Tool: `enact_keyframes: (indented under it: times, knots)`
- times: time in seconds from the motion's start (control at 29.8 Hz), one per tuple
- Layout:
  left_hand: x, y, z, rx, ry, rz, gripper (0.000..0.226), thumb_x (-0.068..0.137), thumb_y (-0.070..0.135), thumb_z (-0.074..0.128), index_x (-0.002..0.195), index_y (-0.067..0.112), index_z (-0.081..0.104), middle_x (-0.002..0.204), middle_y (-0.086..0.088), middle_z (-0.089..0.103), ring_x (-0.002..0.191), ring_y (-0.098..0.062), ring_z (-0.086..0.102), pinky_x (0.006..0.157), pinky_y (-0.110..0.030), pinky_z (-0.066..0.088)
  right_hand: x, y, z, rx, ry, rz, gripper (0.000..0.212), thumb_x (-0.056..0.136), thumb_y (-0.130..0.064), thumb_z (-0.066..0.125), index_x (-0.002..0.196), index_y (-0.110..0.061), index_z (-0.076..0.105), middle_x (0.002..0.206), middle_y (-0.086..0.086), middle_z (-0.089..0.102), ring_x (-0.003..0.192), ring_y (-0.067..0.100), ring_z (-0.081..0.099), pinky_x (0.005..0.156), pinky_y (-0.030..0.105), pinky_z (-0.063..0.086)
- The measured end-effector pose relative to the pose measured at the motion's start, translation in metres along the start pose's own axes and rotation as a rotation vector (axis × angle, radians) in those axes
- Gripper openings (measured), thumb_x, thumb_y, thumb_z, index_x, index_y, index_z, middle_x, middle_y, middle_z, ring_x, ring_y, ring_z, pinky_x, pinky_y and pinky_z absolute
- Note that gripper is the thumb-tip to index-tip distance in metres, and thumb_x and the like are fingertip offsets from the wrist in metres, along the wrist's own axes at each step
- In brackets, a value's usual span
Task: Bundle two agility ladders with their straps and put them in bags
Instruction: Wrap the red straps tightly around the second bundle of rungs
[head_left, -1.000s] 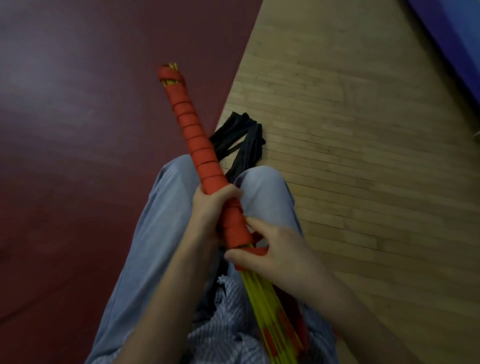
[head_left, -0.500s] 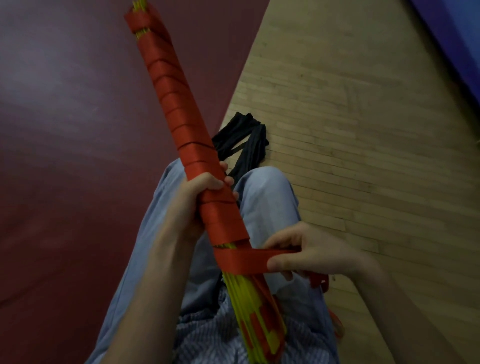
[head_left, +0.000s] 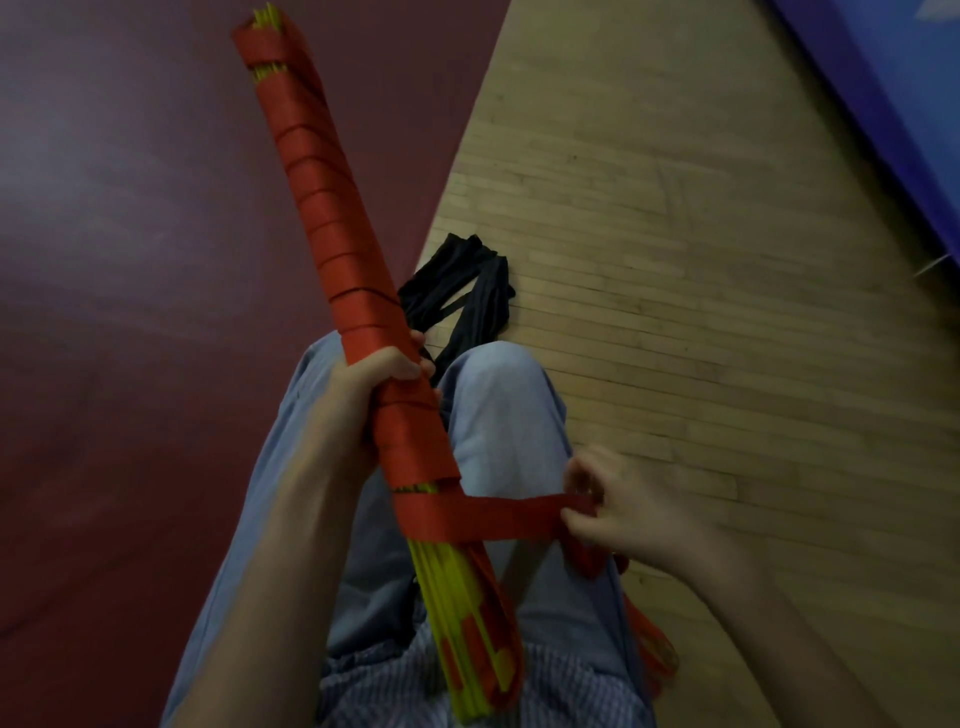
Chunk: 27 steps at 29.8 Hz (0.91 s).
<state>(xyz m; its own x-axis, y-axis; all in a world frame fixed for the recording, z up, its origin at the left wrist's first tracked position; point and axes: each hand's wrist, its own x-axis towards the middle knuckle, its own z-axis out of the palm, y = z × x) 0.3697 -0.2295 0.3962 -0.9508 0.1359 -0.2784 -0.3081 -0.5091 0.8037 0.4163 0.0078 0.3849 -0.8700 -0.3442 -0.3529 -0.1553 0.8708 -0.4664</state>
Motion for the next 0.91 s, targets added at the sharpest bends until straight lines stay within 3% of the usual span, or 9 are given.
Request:
enact_keyframes:
  times: [0.17, 0.27, 0.4, 0.5, 0.57, 0.64, 0.74, 0.81, 0.91]
  knots:
    - [0.006, 0.004, 0.004, 0.07, 0.038, 0.046, 0.044, 0.042, 0.013, 0.064, 0.085, 0.011, 0.054, 0.066, -0.004, 0.057, 0.058, -0.016, 0.056, 0.049, -0.027, 0.051, -0.011, 0.001, 0.009, -0.185, -0.178, 0.17, 0.014, 0.081, -0.027, 0.057, 0.095, -0.026, 0.059, 0.094, -0.002, 0.06, 0.088, 0.017, 0.059, 0.062, 0.025, 0.038]
    - [0.012, 0.004, 0.009, 0.136, 0.075, 0.07, 0.044, 0.04, 0.012, 0.064, 0.082, 0.007, 0.052, 0.066, -0.008, 0.055, 0.056, -0.018, 0.055, 0.048, -0.028, 0.05, -0.013, 0.014, 0.009, -0.091, -0.215, 0.312, 0.005, 0.082, -0.02, 0.057, 0.085, -0.024, 0.057, 0.082, -0.004, 0.057, 0.073, 0.016, 0.059, 0.059, 0.025, 0.042]
    - [0.013, 0.014, 0.011, 0.181, 0.129, 0.118, 0.032, 0.051, 0.005, 0.057, 0.082, 0.008, 0.053, 0.053, 0.001, 0.06, 0.045, -0.011, 0.057, 0.043, -0.019, 0.047, -0.002, 0.075, 0.024, -0.14, -0.047, 0.545, 0.015, 0.088, -0.009, 0.049, 0.091, -0.014, 0.063, 0.081, 0.003, 0.061, 0.074, 0.021, 0.063, 0.064, 0.029, 0.05]
    - [0.017, 0.032, 0.013, 0.14, 0.11, 0.104, 0.032, 0.055, 0.007, 0.05, 0.087, 0.01, 0.052, 0.051, 0.005, 0.06, 0.042, -0.01, 0.058, 0.041, -0.018, 0.047, 0.002, 0.136, 0.036, 0.172, 0.098, 0.745, 0.019, 0.089, -0.004, 0.049, 0.097, -0.008, 0.065, 0.081, 0.01, 0.063, 0.072, 0.026, 0.063, 0.063, 0.036, 0.053]
    - [0.02, 0.039, 0.014, 0.135, 0.1, 0.109, 0.038, 0.051, 0.008, 0.056, 0.089, 0.01, 0.052, 0.052, 0.005, 0.061, 0.043, -0.01, 0.059, 0.042, -0.019, 0.048, 0.004, 0.156, 0.038, 0.454, 0.112, 0.872, 0.011, 0.088, -0.007, 0.058, 0.097, -0.003, 0.062, 0.07, 0.013, 0.061, 0.054, 0.024, 0.062, 0.052, 0.034, 0.053]
    - [0.024, 0.041, 0.017, 0.153, 0.097, 0.11, 0.051, 0.041, 0.01, 0.062, 0.091, 0.01, 0.051, 0.053, 0.005, 0.061, 0.045, -0.01, 0.06, 0.043, -0.019, 0.049, 0.009, 0.164, 0.035, 0.554, 0.081, 0.939, 0.015, 0.086, -0.01, 0.062, 0.093, 0.002, 0.058, 0.061, 0.013, 0.059, 0.04, 0.019, 0.057, 0.043, 0.03, 0.051]
    - [0.027, 0.037, 0.021, 0.185, 0.101, 0.106, 0.04, 0.05, 0.007, 0.056, 0.09, 0.008, 0.05, 0.051, 0.006, 0.061, 0.044, -0.008, 0.059, 0.043, -0.019, 0.05, 0.027, 0.156, -0.002, 0.589, 0.011, 0.867, 0.009, 0.091, -0.003, 0.052, 0.086, 0.003, 0.057, 0.069, 0.014, 0.056, 0.052, 0.018, 0.056, 0.042, 0.022, 0.049]
    - [0.026, 0.031, 0.021, 0.202, 0.092, 0.096, 0.035, 0.053, 0.006, 0.053, 0.088, 0.009, 0.052, 0.051, 0.006, 0.061, 0.045, -0.007, 0.059, 0.044, -0.02, 0.051, 0.046, 0.148, -0.043, 0.534, 0.05, 0.721, 0.017, 0.092, 0.002, 0.045, 0.084, 0.001, 0.06, 0.087, 0.02, 0.059, 0.072, 0.022, 0.056, 0.063, 0.027, 0.053]
    - [0.024, 0.02, 0.02, 0.215, 0.068, 0.074, 0.045, 0.042, 0.008, 0.062, 0.086, 0.009, 0.054, 0.053, 0.003, 0.061, 0.045, -0.008, 0.058, 0.044, -0.019, 0.049, 0.064, 0.125, -0.103, 0.607, 0.57, 0.435, 0.024, 0.09, 0.002, 0.046, 0.102, -0.006, 0.065, 0.105, 0.016, 0.064, 0.099, 0.021, 0.057, 0.094, 0.038, 0.045]
